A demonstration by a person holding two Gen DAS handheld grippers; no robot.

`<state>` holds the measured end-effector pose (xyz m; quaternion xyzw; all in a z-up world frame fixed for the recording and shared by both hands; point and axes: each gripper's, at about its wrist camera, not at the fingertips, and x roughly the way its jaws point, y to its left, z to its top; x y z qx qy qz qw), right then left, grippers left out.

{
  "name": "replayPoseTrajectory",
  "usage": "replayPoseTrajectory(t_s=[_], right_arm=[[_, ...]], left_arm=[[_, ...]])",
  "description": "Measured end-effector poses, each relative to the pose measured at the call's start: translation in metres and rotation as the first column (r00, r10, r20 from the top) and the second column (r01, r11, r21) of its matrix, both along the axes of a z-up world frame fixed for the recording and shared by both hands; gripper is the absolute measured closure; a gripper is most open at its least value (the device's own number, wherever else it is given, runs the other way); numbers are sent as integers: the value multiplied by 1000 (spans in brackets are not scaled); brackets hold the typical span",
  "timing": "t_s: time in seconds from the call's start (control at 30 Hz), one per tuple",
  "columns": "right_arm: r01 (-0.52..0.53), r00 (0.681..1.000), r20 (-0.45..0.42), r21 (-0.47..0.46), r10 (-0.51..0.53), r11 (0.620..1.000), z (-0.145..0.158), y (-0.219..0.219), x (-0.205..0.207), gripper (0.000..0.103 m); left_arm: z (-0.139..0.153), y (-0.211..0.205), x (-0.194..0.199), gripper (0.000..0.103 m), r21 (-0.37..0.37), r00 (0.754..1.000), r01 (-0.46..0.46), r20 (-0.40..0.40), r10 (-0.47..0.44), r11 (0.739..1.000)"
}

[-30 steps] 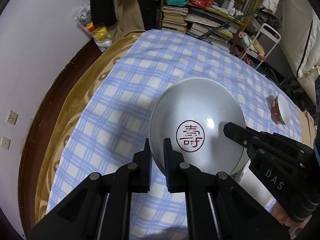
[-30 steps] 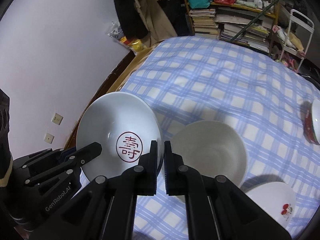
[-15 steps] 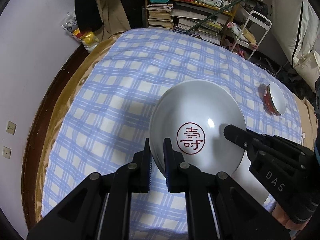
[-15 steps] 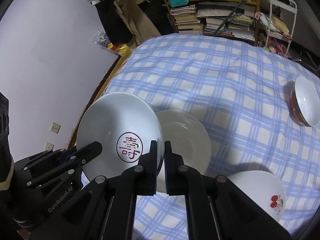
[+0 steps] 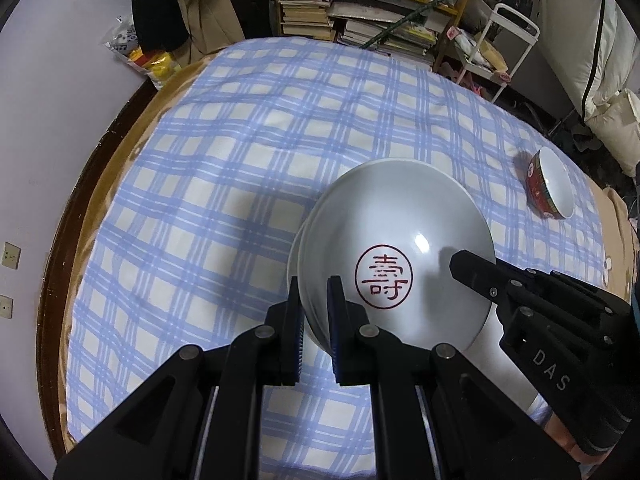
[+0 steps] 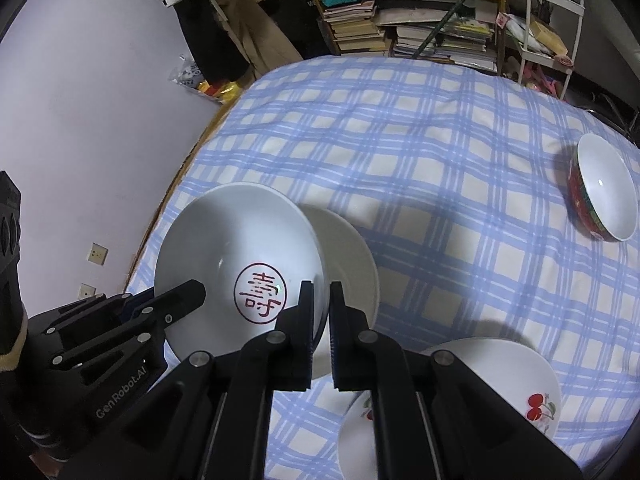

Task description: Organize plates and bowls

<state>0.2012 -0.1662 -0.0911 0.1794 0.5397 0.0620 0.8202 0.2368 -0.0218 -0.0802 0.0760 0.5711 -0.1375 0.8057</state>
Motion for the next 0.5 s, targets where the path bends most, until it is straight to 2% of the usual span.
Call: replayPoseTrajectory(t_s=[0.5], right_arm=[[0, 998, -56, 11, 1, 1000, -34, -1, 3, 95]], left_arm=[[-29, -6, 3, 92, 41, 999, 10, -45, -8, 999]])
